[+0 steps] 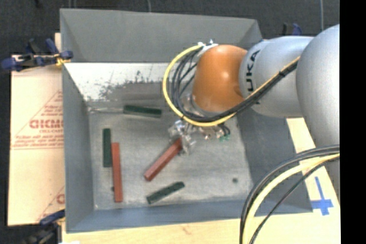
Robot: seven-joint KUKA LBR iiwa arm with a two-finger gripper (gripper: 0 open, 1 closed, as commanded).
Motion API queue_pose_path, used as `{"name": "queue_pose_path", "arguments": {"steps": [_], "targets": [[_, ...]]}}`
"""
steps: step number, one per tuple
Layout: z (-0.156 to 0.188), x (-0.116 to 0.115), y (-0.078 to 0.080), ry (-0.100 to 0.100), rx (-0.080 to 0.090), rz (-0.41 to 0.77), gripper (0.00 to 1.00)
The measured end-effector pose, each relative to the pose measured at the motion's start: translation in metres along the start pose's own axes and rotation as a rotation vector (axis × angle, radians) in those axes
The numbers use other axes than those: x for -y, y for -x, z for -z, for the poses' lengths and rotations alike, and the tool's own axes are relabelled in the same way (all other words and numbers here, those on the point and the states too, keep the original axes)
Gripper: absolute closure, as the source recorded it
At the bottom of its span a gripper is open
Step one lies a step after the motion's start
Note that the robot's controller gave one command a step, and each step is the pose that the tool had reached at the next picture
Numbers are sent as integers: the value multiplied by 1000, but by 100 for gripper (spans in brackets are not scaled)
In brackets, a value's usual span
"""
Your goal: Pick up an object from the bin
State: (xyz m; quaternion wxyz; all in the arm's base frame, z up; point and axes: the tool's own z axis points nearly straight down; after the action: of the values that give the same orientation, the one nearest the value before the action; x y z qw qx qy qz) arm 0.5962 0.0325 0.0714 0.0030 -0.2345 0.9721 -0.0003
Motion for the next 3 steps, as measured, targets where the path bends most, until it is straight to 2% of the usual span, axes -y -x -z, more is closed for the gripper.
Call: {"name": "queue_pose_path", "arguments": {"steps": [1,2,3], "targets": [[0,0,0,0,-1,0,0],[0,0,0,0,-1,1,100],[0,0,0,0,-1,1,100]]}}
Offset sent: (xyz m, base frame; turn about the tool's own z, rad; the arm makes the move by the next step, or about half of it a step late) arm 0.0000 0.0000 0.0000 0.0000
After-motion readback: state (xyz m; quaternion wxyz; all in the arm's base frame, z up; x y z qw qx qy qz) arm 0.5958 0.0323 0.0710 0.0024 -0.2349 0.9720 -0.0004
